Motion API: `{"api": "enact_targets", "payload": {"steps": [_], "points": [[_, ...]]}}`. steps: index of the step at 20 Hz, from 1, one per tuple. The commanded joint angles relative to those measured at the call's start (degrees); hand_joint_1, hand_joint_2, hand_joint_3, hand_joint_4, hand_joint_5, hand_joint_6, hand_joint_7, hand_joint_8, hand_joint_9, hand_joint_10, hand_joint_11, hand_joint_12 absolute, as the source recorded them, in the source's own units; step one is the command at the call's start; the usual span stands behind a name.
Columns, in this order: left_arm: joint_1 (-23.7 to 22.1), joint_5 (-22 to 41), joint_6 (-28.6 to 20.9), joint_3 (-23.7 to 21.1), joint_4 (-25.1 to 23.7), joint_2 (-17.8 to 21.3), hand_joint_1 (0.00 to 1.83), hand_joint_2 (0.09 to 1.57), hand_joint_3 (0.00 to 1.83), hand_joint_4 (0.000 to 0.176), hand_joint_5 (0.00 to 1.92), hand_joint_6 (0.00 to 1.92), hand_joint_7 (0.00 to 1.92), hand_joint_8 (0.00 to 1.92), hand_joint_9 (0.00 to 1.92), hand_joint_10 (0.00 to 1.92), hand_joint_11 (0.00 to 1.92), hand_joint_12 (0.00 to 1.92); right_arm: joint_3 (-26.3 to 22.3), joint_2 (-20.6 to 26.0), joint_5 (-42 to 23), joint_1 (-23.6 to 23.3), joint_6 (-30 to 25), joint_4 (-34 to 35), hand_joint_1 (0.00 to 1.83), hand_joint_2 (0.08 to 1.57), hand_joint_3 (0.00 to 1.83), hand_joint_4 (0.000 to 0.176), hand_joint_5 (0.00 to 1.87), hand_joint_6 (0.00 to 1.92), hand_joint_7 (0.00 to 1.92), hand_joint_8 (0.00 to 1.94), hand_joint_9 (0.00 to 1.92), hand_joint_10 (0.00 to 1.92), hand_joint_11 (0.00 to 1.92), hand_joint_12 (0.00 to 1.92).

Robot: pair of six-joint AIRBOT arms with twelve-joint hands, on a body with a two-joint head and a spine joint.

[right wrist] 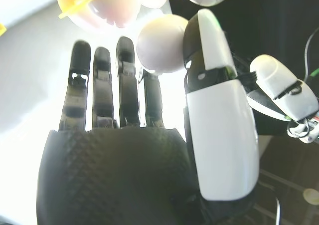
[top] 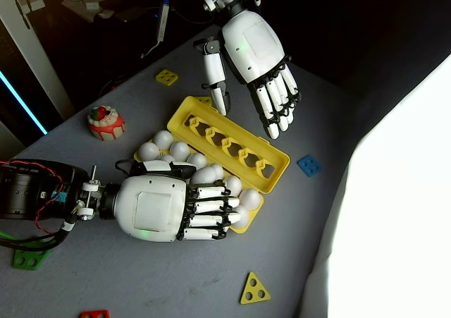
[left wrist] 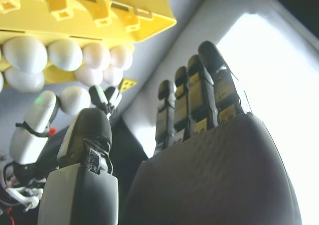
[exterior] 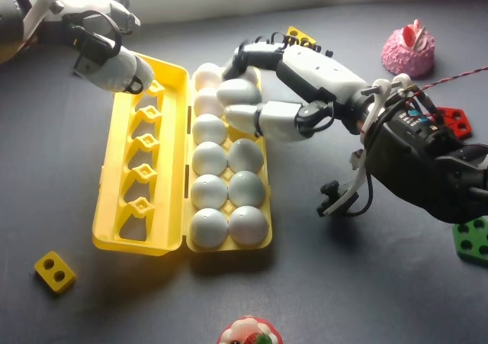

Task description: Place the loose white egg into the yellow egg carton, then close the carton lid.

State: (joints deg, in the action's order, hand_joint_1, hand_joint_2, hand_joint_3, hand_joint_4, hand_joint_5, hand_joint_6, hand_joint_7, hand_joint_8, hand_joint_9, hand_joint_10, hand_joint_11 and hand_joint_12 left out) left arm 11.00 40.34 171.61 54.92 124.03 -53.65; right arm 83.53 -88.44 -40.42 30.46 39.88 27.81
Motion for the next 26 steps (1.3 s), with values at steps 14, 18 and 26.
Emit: {"api": "enact_targets", "payload": {"steps": [14, 18, 26], "points": [[-2.69, 2.59, -0.50, 0.68, 0.34, -0.12, 0.39, 1.33, 0.00, 0.019, 0.17, 0.00, 0.20, 0.00, 0.19, 0.00, 0.00, 0.72, -1.08, 5.73, -3.54, -1.41, 0.37, -6.31, 0.52, 1.06, 0.00, 0.000, 0.13, 0.03, 0.18, 0.00, 0.06, 0.22, 0.00, 0.59], [-3.56, 5.30, -10.95, 3.13, 0.58, -1.16, 0.38, 1.34, 0.00, 0.024, 0.18, 0.00, 0.18, 0.00, 0.18, 0.00, 0.00, 0.60, -5.00, 12.37, -1.53, -1.70, 0.42, -9.76, 0.57, 1.07, 0.00, 0.000, 0.09, 0.00, 0.09, 0.00, 0.00, 0.16, 0.00, 0.13], [-1.92, 8.65, -25.15, 7.16, 4.75, -2.61, 0.42, 1.32, 0.00, 0.019, 0.23, 0.02, 0.21, 0.01, 0.24, 0.01, 0.00, 0.80, -12.41, 27.32, 9.30, -2.47, 0.35, -13.17, 0.44, 1.10, 0.01, 0.000, 0.26, 0.06, 0.25, 0.00, 0.11, 0.22, 0.00, 0.85]]}}
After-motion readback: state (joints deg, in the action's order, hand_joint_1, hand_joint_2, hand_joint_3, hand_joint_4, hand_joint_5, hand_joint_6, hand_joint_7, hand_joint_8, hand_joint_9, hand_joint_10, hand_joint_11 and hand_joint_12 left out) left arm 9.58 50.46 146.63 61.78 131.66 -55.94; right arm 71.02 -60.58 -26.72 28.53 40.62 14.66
